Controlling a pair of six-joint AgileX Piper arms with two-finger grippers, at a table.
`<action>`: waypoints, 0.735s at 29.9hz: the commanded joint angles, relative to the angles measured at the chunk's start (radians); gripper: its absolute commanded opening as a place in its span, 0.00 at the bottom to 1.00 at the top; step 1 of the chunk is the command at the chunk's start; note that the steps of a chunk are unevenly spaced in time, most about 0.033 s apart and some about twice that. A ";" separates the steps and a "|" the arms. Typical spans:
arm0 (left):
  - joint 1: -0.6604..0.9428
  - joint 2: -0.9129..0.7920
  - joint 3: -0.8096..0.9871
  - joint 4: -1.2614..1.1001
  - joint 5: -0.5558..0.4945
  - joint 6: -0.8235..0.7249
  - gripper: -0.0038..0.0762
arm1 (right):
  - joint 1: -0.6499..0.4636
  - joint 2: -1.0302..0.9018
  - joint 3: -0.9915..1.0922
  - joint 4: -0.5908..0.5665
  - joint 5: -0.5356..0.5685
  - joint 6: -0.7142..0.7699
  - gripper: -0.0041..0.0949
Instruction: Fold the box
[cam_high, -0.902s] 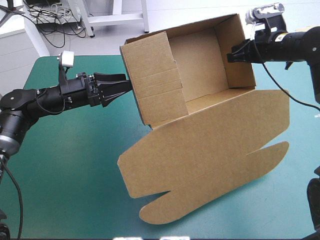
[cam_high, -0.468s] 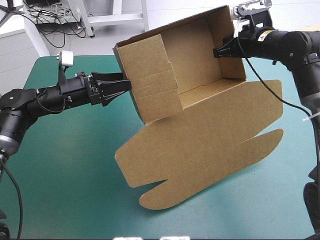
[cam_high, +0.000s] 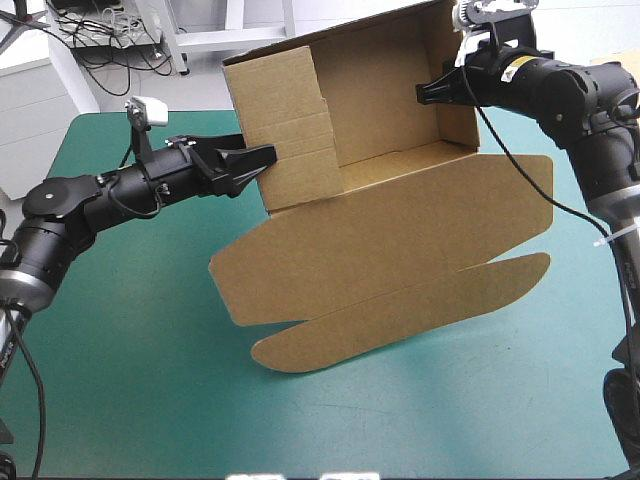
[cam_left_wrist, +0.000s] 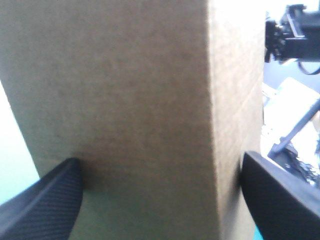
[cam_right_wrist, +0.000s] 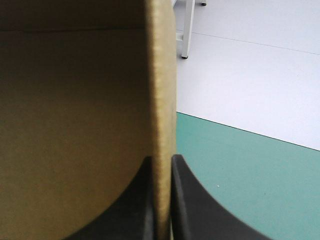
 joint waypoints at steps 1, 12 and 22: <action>-0.107 -0.032 -0.050 0.006 -0.188 0.001 0.81 | 0.012 -0.050 -0.031 0.035 -0.092 0.043 0.03; -0.426 -0.021 -0.176 0.427 -0.705 -0.238 0.65 | 0.014 -0.048 -0.031 -0.035 -0.084 0.116 0.03; -0.426 0.002 -0.200 0.594 -0.666 -0.338 0.58 | 0.019 -0.048 -0.031 -0.039 -0.040 0.116 0.03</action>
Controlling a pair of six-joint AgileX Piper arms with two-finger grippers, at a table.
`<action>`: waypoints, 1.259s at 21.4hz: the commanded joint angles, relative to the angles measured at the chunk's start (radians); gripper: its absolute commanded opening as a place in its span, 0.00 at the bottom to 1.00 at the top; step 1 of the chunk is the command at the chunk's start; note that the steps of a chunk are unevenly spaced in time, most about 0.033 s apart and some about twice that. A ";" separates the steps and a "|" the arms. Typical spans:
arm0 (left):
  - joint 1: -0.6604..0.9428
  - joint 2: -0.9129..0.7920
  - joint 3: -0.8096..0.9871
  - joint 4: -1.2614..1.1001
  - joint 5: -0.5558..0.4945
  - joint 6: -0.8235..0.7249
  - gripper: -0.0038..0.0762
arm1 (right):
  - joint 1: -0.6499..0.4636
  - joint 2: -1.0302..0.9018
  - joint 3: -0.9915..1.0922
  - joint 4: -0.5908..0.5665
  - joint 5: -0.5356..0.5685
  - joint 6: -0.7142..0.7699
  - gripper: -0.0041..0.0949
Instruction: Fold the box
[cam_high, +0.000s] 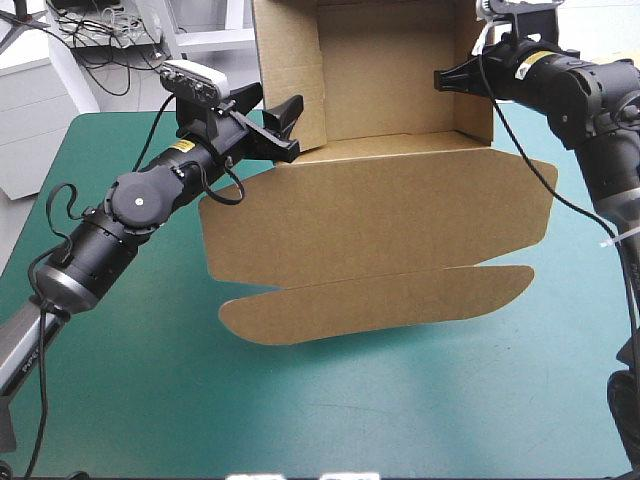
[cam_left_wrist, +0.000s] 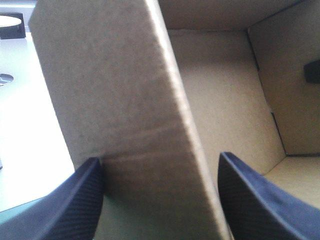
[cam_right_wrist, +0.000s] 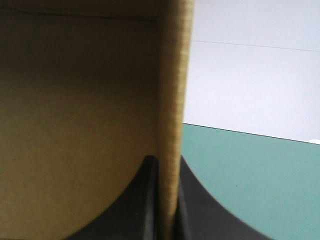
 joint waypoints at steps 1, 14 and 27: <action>-0.031 -0.029 -0.047 0.038 0.048 -0.063 0.58 | 0.022 -0.040 -0.031 0.092 -0.023 -0.020 0.03; -0.029 0.049 -0.058 0.840 0.228 -0.790 0.58 | 0.102 0.025 -0.031 0.011 0.038 0.033 0.03; -0.029 0.052 -0.058 0.947 0.339 -0.955 0.04 | 0.105 0.080 -0.031 0.103 0.148 0.005 0.03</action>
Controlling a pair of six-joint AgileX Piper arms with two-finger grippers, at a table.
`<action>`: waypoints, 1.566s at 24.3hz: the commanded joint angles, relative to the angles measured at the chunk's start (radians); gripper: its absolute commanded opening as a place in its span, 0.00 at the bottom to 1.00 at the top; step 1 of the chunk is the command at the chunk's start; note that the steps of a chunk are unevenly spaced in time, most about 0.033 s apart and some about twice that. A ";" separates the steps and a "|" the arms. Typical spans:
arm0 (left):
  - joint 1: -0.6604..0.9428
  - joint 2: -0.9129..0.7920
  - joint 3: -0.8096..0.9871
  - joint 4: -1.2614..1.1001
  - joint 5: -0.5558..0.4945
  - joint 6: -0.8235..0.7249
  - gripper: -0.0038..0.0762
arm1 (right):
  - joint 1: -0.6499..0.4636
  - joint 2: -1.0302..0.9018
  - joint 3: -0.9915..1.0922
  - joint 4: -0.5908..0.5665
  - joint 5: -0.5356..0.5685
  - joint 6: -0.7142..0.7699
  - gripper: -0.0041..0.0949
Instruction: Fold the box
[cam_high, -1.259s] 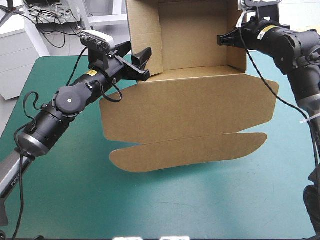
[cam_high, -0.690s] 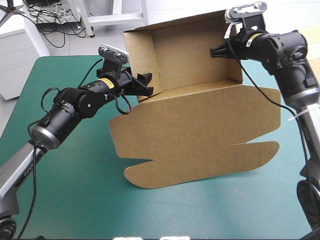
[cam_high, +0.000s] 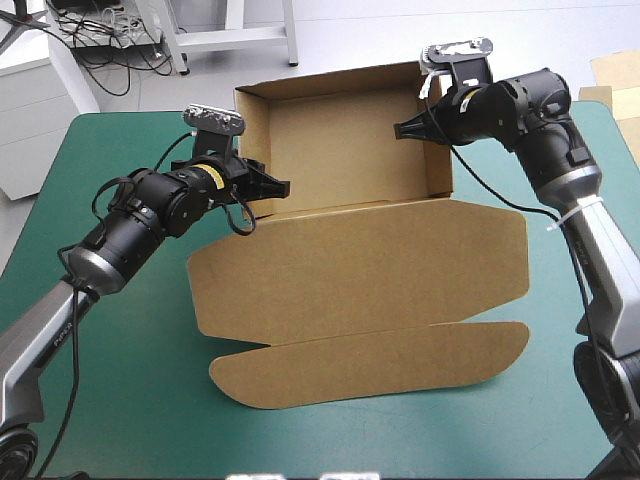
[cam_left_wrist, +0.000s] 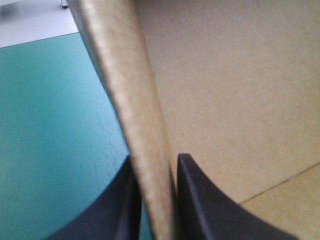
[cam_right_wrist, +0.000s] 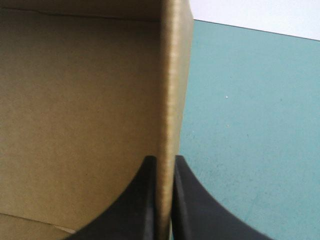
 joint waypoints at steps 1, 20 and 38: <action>-0.028 -0.038 -0.041 -0.060 -0.066 0.057 0.04 | 0.020 -0.038 -0.031 0.115 -0.050 -0.057 0.03; 0.094 0.125 -0.041 -0.184 0.354 0.243 0.04 | 0.018 0.204 -0.031 0.217 0.222 -0.078 0.03; 0.110 0.258 -0.041 -0.215 0.331 0.294 0.05 | 0.018 0.305 -0.031 0.193 0.222 -0.042 0.08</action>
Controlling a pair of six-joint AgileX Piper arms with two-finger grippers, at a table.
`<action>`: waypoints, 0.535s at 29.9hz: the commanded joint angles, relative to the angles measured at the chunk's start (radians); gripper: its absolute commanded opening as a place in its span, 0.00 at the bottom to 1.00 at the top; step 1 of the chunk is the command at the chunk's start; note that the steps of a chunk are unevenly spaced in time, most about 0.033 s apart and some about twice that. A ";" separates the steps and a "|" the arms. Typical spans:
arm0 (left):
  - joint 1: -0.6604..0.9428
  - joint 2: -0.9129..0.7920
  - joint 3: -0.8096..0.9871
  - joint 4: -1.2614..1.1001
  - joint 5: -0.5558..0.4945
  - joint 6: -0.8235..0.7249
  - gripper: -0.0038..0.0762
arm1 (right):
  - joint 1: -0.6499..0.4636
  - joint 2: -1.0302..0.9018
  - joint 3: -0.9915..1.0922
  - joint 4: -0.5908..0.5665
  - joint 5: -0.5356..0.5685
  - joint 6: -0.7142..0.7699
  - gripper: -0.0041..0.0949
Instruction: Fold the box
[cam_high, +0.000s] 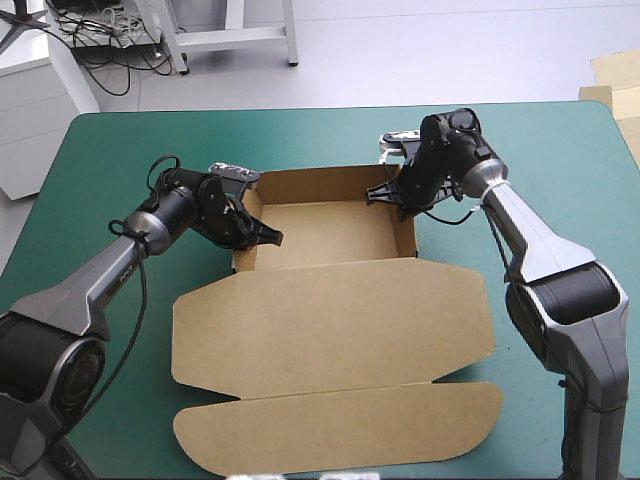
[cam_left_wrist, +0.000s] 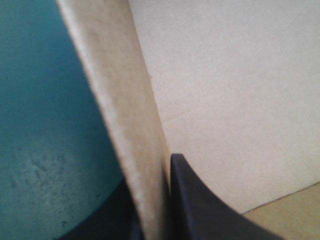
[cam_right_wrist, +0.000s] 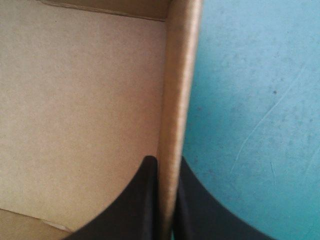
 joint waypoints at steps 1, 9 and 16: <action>-0.014 -0.033 -0.022 -0.037 0.004 0.097 0.07 | 0.009 -0.050 -0.033 0.050 0.010 -0.069 0.13; -0.014 -0.029 -0.022 -0.042 0.008 0.097 0.60 | 0.009 -0.050 -0.033 0.048 0.010 -0.059 0.78; -0.014 -0.033 -0.022 -0.045 0.015 0.091 0.73 | 0.009 -0.053 -0.035 0.080 0.010 -0.051 0.83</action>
